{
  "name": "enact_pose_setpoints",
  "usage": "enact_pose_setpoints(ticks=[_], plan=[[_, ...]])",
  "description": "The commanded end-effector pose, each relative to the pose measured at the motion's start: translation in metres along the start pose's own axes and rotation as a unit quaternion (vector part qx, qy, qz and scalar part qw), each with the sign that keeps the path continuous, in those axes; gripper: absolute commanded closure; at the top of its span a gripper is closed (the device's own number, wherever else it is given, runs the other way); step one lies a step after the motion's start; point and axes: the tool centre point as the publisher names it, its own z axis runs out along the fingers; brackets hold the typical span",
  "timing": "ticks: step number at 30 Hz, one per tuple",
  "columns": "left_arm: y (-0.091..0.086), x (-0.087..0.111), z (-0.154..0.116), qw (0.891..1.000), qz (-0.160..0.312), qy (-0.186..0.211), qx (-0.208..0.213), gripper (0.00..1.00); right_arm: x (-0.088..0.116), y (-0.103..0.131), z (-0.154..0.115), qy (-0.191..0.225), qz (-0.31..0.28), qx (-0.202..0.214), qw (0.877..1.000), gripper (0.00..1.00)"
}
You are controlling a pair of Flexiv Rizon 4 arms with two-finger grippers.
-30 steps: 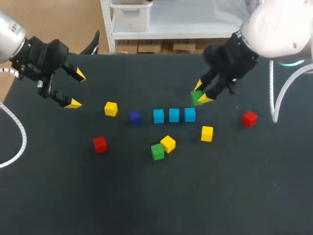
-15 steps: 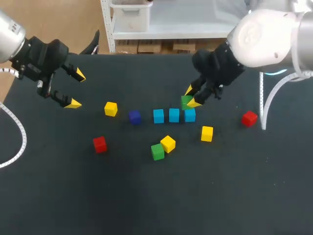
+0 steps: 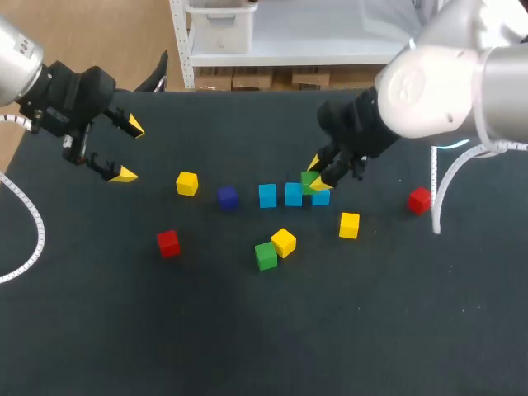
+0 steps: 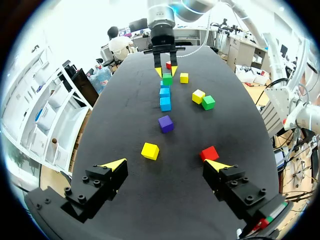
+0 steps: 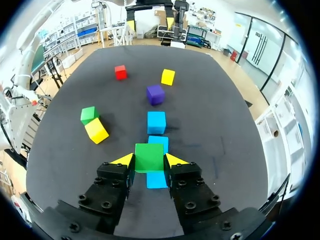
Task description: Place the blue cubes, place green cubes on the blue cubes, place the yellow cubes on the green cubes, then place the red cubes on the yellow cubes, and place purple cube on the red cubes.
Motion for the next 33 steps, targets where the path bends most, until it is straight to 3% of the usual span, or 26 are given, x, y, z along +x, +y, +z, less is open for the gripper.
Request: enact_pose_setpoints(ticks=[1,33], plan=[[-0.0007,0.0012,0.0,1.0,0.002,-0.002,-0.001,0.0,0.0009,-0.0013,0.0032,0.002,0.002,0.003,1.0,1.0],[-0.0007,0.0012,0.0,1.0,0.002,-0.002,-0.001,0.0,0.0022,-0.0093,0.011,0.01,0.009,0.008,1.0,1.0]])
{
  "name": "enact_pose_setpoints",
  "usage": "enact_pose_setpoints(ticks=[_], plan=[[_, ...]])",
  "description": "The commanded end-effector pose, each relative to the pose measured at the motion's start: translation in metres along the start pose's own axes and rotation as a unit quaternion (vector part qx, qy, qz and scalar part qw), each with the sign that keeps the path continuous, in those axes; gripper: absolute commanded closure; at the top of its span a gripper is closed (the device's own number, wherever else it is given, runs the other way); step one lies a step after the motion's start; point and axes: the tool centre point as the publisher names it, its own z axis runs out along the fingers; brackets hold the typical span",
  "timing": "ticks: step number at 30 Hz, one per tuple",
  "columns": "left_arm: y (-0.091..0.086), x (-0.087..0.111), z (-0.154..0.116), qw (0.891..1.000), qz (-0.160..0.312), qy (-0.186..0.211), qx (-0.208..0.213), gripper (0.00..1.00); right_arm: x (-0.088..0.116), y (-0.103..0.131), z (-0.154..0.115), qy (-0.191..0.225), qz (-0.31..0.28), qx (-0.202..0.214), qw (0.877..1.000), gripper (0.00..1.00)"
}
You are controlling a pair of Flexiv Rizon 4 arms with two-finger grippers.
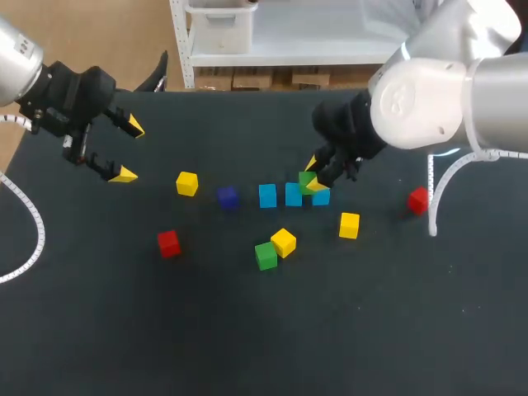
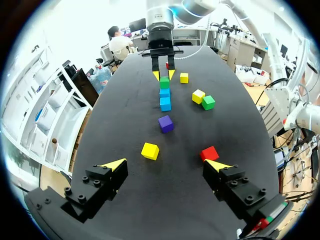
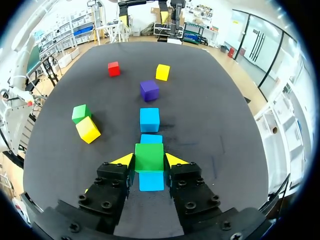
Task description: Place the blue cubes, place green cubes on the blue cubes, place the yellow cubes on the green cubes, then place the red cubes on the yellow cubes, and place purple cube on the red cubes.
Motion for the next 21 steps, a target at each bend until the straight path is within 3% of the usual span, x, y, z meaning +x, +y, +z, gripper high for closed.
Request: enact_pose_setpoints(ticks=[1,21], plan=[[-0.0008,0.0012,0.0,1.0,0.002,-0.002,-0.001,0.0,-0.0001,-0.0009,0.0012,0.0,0.001,0.0,1.0,1.0],[-0.0008,0.0012,0.0,1.0,0.002,-0.002,-0.001,0.0,0.0002,-0.0042,0.0022,-0.001,0.002,0.001,1.0,0.98]])
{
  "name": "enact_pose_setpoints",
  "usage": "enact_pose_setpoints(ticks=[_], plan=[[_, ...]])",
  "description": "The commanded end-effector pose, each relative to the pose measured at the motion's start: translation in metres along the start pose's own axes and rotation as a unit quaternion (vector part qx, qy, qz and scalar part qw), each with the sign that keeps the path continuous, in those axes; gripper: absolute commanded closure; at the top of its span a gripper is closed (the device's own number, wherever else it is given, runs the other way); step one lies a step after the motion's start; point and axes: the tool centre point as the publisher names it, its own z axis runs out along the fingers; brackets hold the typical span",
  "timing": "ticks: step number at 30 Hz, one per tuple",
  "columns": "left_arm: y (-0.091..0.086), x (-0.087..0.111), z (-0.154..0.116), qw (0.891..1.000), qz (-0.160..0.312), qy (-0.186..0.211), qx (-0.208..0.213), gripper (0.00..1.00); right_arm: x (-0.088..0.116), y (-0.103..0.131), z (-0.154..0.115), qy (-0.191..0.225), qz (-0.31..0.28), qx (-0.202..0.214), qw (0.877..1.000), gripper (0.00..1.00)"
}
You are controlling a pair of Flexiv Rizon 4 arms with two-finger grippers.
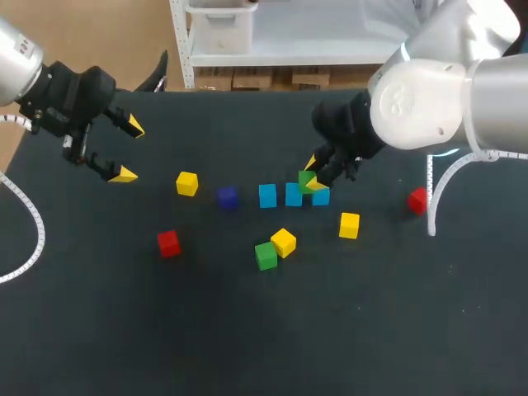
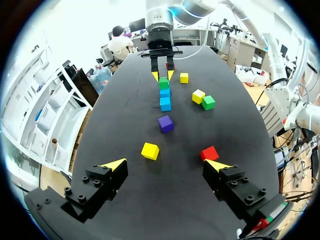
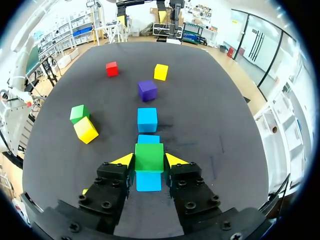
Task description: Place the blue cubes, place green cubes on the blue cubes, place the yellow cubes on the green cubes, then place the red cubes on the yellow cubes, and place purple cube on the red cubes.
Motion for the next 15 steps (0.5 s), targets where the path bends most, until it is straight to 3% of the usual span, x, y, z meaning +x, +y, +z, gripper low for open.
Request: enact_pose_setpoints(ticks=[1,4,8,13,14,15], plan=[[-0.0008,0.0012,0.0,1.0,0.002,-0.002,-0.001,0.0,0.0,-0.0009,0.0007,0.0,0.0,-0.001,1.0,0.95],[-0.0008,0.0012,0.0,1.0,0.002,-0.002,-0.001,0.0,0.0003,-0.0009,0.0008,0.0,-0.001,-0.002,1.0,0.78],[-0.0008,0.0012,0.0,1.0,0.002,-0.002,-0.001,0.0,0.0002,-0.0012,0.001,-0.001,-0.003,-0.002,1.0,0.72],[-0.0008,0.0012,0.0,1.0,0.002,-0.002,-0.001,0.0,-0.001,-0.0013,0.0008,-0.002,-0.005,-0.003,1.0,0.53],[-0.0008,0.0012,0.0,1.0,0.002,-0.002,-0.001,0.0,-0.0011,-0.0013,0.0007,-0.002,-0.006,-0.003,1.0,0.26],[-0.0008,0.0012,0.0,1.0,0.002,-0.002,-0.001,0.0,-0.0011,-0.0012,0.0006,-0.002,-0.006,-0.003,1.0,0.06]])
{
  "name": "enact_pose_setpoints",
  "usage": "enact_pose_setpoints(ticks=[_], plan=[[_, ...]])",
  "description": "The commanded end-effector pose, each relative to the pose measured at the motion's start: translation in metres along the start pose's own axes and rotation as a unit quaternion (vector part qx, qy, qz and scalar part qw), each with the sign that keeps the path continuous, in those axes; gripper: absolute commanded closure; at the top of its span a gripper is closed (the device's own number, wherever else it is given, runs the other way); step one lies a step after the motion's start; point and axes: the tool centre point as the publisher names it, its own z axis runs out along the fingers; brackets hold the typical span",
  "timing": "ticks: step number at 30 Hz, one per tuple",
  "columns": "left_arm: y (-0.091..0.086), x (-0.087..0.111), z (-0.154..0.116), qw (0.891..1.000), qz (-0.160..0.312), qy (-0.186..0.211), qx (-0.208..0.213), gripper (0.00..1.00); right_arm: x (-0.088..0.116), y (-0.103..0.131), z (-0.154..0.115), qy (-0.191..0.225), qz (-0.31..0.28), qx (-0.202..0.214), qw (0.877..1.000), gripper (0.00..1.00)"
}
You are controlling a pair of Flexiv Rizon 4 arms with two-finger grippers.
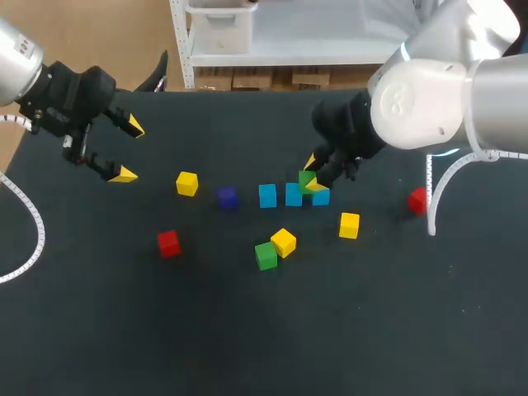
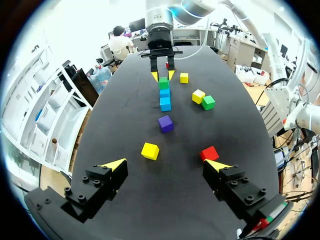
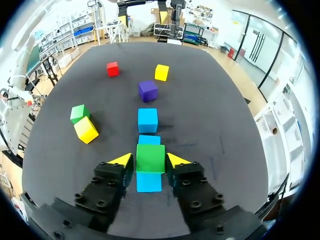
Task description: Place the blue cubes, place green cubes on the blue cubes, place the yellow cubes on the green cubes, then place the red cubes on the yellow cubes, and place purple cube on the red cubes.
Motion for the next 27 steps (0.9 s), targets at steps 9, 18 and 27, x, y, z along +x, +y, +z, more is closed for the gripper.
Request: enact_pose_setpoints(ticks=[9,18,27], plan=[[-0.001,0.001,0.0,1.0,0.002,-0.002,-0.001,0.0,0.001,0.001,-0.019,-0.017,0.024,-0.016,0.999,0.0],[-0.001,0.001,0.0,1.0,0.002,-0.002,-0.001,0.0,0.021,-0.001,-0.093,-0.093,0.027,-0.039,0.995,0.0],[-0.001,0.001,0.0,1.0,0.002,-0.002,-0.001,0.0,0.073,0.002,-0.17,-0.192,-0.011,0.011,0.981,0.0]])
